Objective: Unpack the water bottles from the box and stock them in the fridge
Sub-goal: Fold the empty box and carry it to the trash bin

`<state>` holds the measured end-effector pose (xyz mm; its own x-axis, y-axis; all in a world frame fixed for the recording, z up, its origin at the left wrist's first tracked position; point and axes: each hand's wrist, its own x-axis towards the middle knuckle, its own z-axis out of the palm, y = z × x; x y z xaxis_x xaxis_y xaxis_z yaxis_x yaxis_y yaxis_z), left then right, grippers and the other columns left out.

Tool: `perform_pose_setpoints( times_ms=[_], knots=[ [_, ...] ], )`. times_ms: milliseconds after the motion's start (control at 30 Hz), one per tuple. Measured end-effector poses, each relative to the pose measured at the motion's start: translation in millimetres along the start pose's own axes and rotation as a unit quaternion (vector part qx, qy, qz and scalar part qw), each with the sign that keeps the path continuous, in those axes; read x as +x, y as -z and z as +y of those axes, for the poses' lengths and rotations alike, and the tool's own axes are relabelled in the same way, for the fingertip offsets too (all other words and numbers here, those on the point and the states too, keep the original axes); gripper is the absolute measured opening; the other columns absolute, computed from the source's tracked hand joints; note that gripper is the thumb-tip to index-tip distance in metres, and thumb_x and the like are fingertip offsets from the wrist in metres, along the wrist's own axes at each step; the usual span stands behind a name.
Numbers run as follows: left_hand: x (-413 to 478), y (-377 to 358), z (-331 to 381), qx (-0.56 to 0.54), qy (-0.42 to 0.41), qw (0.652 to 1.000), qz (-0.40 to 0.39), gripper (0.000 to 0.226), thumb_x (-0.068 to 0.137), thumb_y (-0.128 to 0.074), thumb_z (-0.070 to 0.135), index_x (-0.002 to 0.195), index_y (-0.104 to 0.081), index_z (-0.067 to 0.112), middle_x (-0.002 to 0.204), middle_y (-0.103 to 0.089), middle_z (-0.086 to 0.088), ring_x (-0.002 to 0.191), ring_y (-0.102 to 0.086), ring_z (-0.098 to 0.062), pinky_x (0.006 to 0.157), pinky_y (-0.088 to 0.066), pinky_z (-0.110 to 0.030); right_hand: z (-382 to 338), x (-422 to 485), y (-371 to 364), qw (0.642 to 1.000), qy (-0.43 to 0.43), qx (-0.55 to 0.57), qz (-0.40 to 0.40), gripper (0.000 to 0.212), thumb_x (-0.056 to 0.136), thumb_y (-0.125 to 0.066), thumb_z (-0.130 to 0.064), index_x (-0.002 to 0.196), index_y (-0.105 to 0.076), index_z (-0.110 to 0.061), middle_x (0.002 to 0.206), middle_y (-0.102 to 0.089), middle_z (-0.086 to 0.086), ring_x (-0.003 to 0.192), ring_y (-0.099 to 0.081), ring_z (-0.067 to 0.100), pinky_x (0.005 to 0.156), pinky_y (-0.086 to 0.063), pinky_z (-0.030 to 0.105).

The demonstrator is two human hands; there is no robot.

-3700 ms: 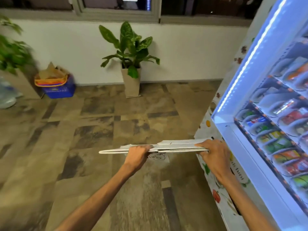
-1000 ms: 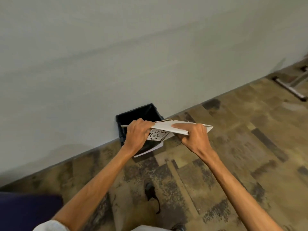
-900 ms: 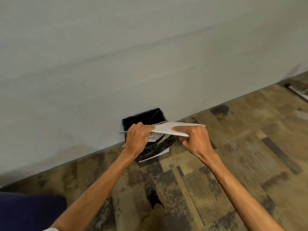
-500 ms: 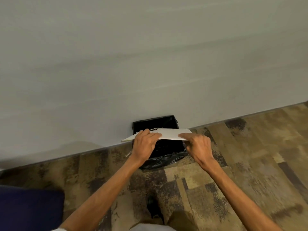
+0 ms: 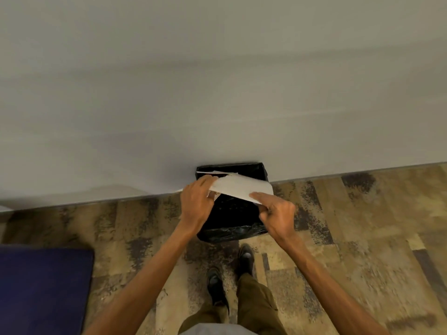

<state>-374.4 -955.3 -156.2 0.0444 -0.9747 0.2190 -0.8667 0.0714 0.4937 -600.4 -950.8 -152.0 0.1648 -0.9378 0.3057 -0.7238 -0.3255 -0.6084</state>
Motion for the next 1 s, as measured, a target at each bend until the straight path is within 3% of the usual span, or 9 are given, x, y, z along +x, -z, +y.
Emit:
perform_pose_setpoints(
  times_ms=[100,300,467,533,600,700,800,1000],
  knots=[
    [8,13,-12,-0.006,0.039,0.998,0.048,0.025,0.077,-0.063,0.014,0.099,-0.075,0.016,0.09,-0.075,-0.002,0.076,-0.07,-0.022,0.061,-0.051,-0.03,-9,9,-12,0.999,0.019,0.025,-0.003,0.047,0.062,-0.067,0.008,0.099,-0.078,-0.019,0.097,-0.075,-0.003,0.087,-0.071,0.007,0.078,-0.052,0.015],
    [24,-21,-25,0.002,0.063,0.998,-0.005,0.022,0.078,-0.07,0.002,0.094,-0.076,0.017,0.084,-0.076,0.0,0.074,-0.071,-0.018,0.063,-0.05,-0.025,25,19,-45,0.999,0.009,0.035,-0.018,0.035,0.067,-0.073,0.007,0.095,-0.079,-0.014,0.093,-0.076,0.0,0.084,-0.073,0.011,0.074,-0.058,0.023],
    [41,-69,-29,0.005,0.059,0.995,-0.079,0.024,0.084,-0.057,0.005,0.097,-0.075,0.014,0.084,-0.075,-0.003,0.071,-0.071,-0.021,0.058,-0.053,-0.031,70,36,-70,0.997,-0.054,-0.007,-0.058,0.032,0.065,-0.078,0.008,0.091,-0.078,-0.011,0.085,-0.076,0.002,0.076,-0.073,0.017,0.066,-0.057,0.025],
    [47,-93,-37,0.025,0.047,0.991,-0.121,0.027,0.085,-0.056,0.005,0.106,-0.073,0.01,0.093,-0.075,-0.006,0.075,-0.072,-0.023,0.06,-0.054,-0.031,88,46,-82,0.991,-0.087,-0.04,-0.096,0.028,0.068,-0.076,0.003,0.091,-0.075,-0.013,0.082,-0.076,0.002,0.072,-0.072,0.019,0.058,-0.054,0.026],
    [51,-117,-49,0.054,0.037,0.984,-0.164,0.034,0.086,-0.063,0.004,0.12,-0.067,0.01,0.108,-0.073,-0.007,0.086,-0.072,-0.025,0.068,-0.058,-0.035,105,55,-92,0.982,-0.104,-0.082,-0.134,0.019,0.075,-0.073,-0.002,0.09,-0.072,-0.014,0.075,-0.073,0.002,0.065,-0.069,0.021,0.048,-0.041,0.024],
    [55,-144,-57,0.067,0.045,0.974,-0.213,0.044,0.087,-0.062,0.002,0.13,-0.058,0.009,0.122,-0.067,-0.008,0.095,-0.069,-0.03,0.073,-0.058,-0.041,123,67,-103,0.969,-0.113,-0.126,-0.18,0.012,0.081,-0.065,-0.003,0.082,-0.065,-0.015,0.064,-0.067,0.003,0.055,-0.062,0.024,0.045,-0.029,0.024],
    [61,-156,-55,0.084,0.052,0.97,-0.22,0.043,0.086,-0.059,0.003,0.129,-0.056,0.008,0.118,-0.067,-0.01,0.097,-0.067,-0.033,0.073,-0.053,-0.042,134,79,-114,0.966,-0.126,-0.105,-0.198,0.022,0.079,-0.054,0.002,0.069,-0.062,-0.016,0.062,-0.066,0.0,0.053,-0.059,0.021,0.047,-0.04,0.032],
    [63,-168,-47,0.106,0.078,0.968,-0.213,0.046,0.086,-0.053,-0.007,0.13,-0.054,0.008,0.108,-0.07,-0.011,0.09,-0.068,-0.031,0.071,-0.055,-0.041,136,82,-123,0.964,-0.119,-0.107,-0.213,0.03,0.084,-0.054,0.004,0.088,-0.075,-0.018,0.077,-0.074,-0.001,0.063,-0.066,0.02,0.055,-0.047,0.032]
  ],
)
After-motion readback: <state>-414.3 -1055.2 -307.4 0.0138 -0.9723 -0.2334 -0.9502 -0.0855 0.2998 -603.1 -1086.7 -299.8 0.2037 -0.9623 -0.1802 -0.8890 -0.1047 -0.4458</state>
